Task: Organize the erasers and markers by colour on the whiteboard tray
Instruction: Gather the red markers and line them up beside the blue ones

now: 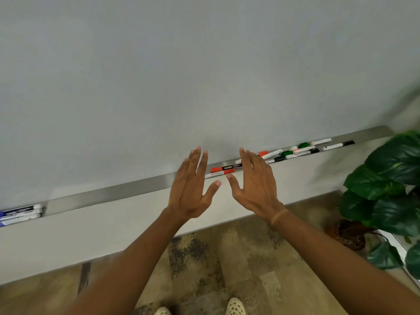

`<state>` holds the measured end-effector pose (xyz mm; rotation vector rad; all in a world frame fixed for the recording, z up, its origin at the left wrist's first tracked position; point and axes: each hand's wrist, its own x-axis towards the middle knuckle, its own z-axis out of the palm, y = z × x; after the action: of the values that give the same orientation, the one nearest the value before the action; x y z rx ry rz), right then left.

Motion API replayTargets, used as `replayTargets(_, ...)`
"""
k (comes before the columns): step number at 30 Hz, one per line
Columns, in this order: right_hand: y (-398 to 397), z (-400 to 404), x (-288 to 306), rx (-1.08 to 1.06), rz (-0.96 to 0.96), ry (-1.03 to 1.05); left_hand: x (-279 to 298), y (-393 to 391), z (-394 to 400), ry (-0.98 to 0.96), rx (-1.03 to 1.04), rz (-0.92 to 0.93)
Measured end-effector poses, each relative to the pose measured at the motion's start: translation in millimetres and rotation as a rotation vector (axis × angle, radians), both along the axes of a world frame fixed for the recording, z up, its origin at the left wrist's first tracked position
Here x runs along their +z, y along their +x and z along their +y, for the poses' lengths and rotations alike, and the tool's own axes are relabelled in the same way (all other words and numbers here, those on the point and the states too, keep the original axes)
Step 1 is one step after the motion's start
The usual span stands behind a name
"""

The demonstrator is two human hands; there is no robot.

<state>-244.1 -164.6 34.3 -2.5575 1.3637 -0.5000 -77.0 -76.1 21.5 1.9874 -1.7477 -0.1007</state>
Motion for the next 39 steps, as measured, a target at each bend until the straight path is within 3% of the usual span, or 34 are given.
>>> replayTargets(13,18.2,-80.9,-44.6,0.076,0.091,0.014,-33.3,1.9,-28.2,0.153,0.079,0.011)
replayTargets(19,37.4,-109.7,-59.2,0.149,0.365,-0.025,-43.7,10.1,-40.0,0.153,0.081,-0.028)
replayTargets(30,43.8,-119.7,-75.9,0.157,0.41,-0.043,-53.3,0.6,-55.1,0.125,0.105,0.136)
replayTargets(34,39.4,-117.8,-72.0,0.116,0.316,-0.064,-51.4,-6.5,-53.2,0.038,0.178,0.434)
replayTargets(37,32.6,-111.1,-57.4,0.12,0.129,-0.046,-48.9,-11.4,-55.7,-0.039,0.307,0.838)
replayTargets(39,30.4,-98.2,-43.9,0.136,-0.092,0.123,-45.7,-16.0,-59.9,-0.085,0.365,1.178)
